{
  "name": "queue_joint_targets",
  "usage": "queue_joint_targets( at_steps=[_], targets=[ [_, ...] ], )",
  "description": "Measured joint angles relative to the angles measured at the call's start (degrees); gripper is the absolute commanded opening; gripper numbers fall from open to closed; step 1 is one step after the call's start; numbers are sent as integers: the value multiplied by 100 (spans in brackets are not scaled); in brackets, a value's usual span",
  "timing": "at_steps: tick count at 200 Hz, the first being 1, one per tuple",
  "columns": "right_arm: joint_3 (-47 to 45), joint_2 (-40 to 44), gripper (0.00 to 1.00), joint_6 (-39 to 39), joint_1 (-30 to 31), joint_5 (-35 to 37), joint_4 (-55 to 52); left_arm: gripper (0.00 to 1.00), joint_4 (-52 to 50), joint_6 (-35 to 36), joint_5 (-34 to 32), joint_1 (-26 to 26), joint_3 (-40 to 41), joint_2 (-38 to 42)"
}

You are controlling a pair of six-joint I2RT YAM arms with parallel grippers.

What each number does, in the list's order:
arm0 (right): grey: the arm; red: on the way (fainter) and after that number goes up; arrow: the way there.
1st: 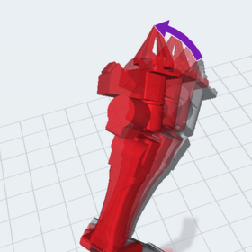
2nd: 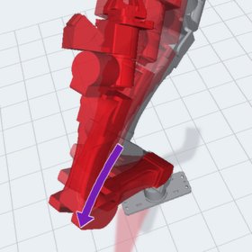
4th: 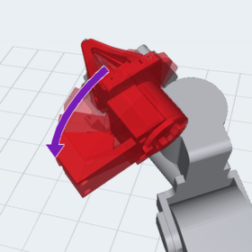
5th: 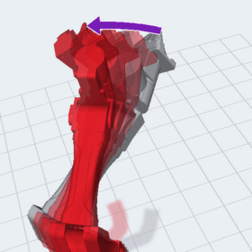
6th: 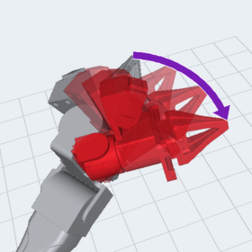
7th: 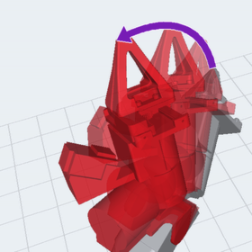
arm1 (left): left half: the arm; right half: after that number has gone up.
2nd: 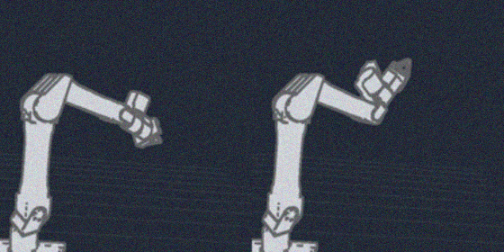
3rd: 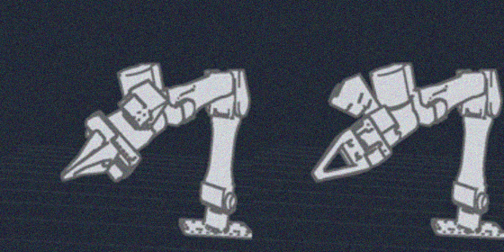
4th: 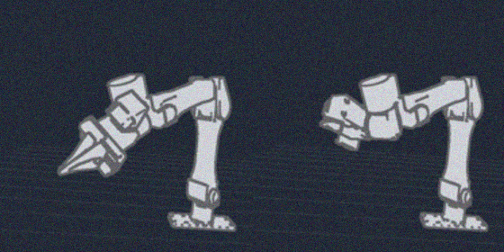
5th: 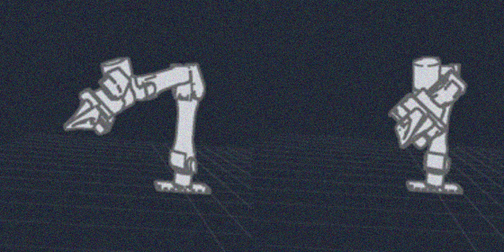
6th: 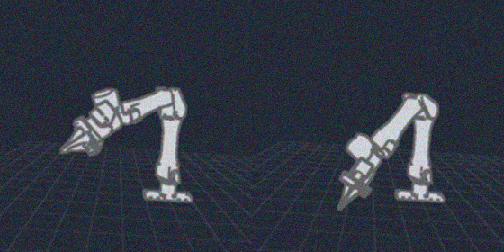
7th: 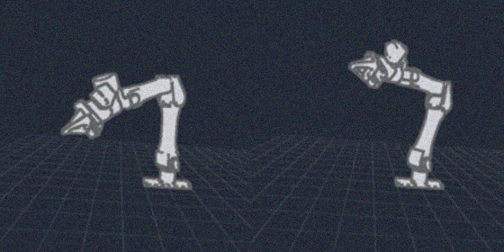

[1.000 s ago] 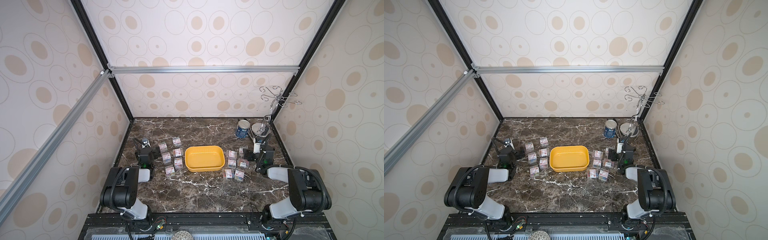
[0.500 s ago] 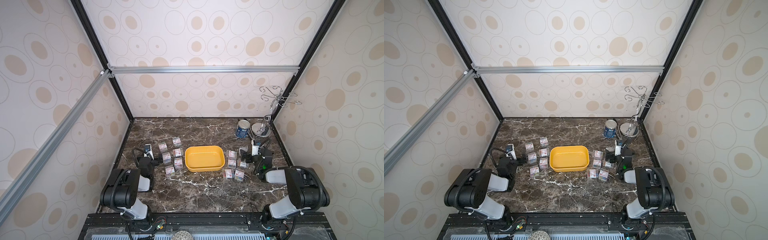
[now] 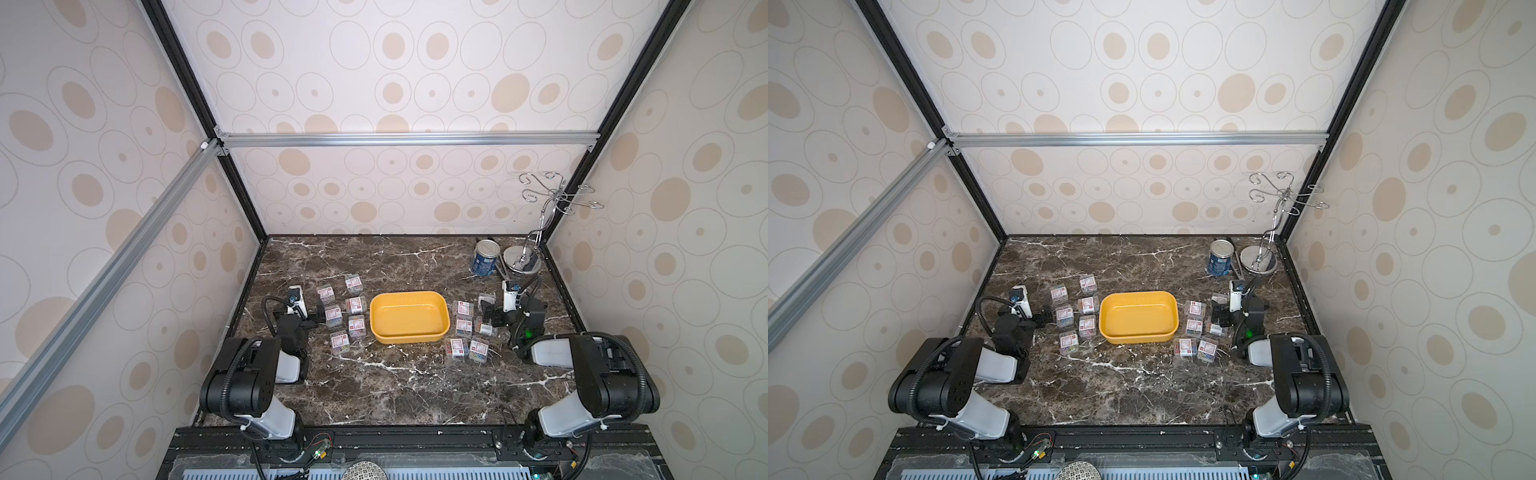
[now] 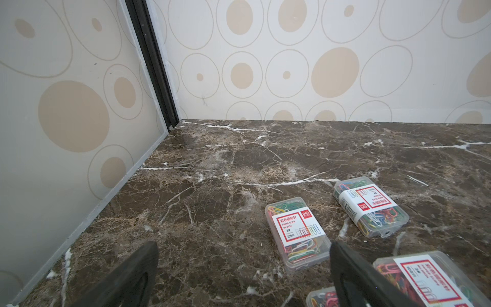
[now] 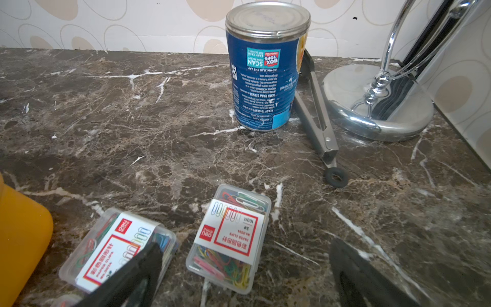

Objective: Take the paper clips out of the storage box
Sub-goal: Reset both arms

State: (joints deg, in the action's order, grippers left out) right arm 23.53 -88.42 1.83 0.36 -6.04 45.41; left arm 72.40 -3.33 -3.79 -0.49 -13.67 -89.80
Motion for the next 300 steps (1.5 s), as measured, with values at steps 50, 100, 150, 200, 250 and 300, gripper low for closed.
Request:
queue_joint_targets(
  at_steps=[50,100,150,200,250,300],
  targets=[
    [0,0,100,4,0,-2,-2,100,2,4,0,0,0,0],
    [4,0,99,4,0,7,-28,100,4,15,0,0,0,0],
    [4,0,100,4,0,13,-39,100,7,17,0,0,0,0],
    [-1104,46,100,-133,0,470,1388,100,13,20,0,0,0,0],
    [4,-7,100,-245,212,1211,564,100,39,17,0,0,2,0],
    [-2,-4,100,-243,247,1388,256,100,39,17,0,0,2,0]
  ],
)
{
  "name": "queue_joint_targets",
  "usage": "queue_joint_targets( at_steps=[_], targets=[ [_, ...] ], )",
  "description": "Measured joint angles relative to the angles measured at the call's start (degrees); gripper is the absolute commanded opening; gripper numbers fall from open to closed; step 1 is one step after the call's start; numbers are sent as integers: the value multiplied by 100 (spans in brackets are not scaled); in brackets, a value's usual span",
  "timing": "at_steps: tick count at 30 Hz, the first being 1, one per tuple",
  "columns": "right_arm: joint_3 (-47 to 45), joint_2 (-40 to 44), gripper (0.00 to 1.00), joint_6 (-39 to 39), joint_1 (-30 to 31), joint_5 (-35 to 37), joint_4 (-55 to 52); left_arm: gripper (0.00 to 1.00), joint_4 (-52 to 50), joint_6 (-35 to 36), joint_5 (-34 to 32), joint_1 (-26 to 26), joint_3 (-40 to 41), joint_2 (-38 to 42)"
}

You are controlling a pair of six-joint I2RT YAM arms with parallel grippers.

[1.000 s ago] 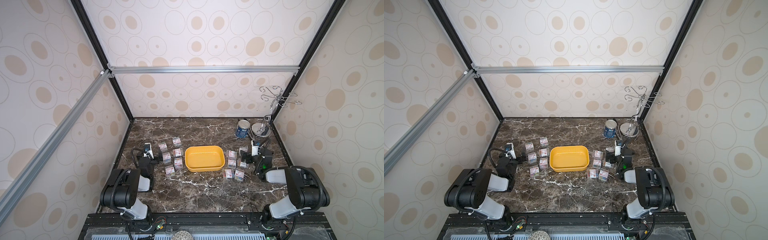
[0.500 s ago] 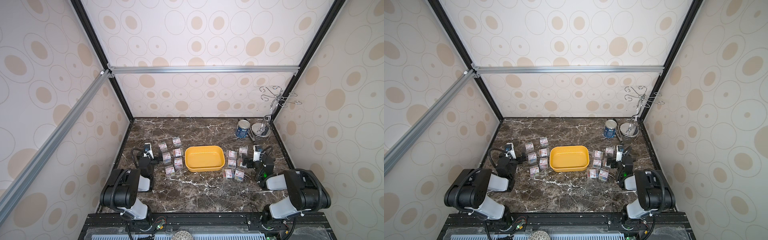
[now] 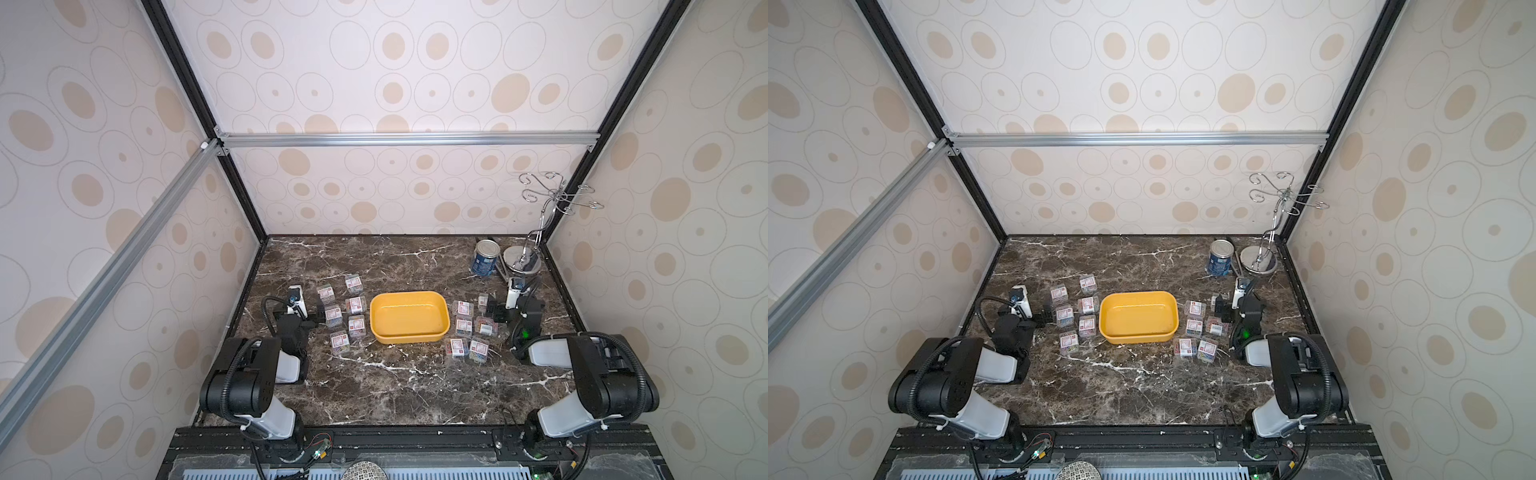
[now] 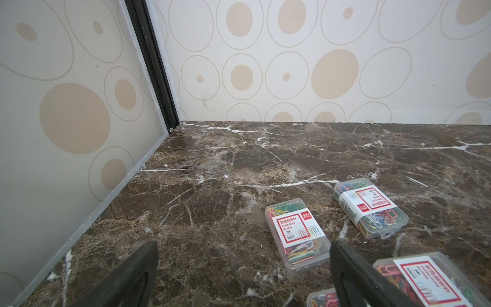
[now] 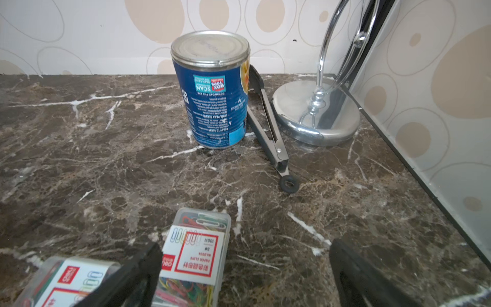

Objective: Take the paper clips out of the storage box
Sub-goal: Reset both arms

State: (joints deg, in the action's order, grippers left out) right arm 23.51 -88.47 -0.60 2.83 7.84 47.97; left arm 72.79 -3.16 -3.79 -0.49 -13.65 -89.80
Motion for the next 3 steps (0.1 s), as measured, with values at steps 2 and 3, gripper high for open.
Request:
queue_joint_targets(
  at_steps=[2,3],
  targets=[
    [0,0,100,0,0,13,-52,100,0,0,0,0,0,0],
    [0,0,100,0,0,17,-55,100,0,2,0,0,0,0]
  ],
)
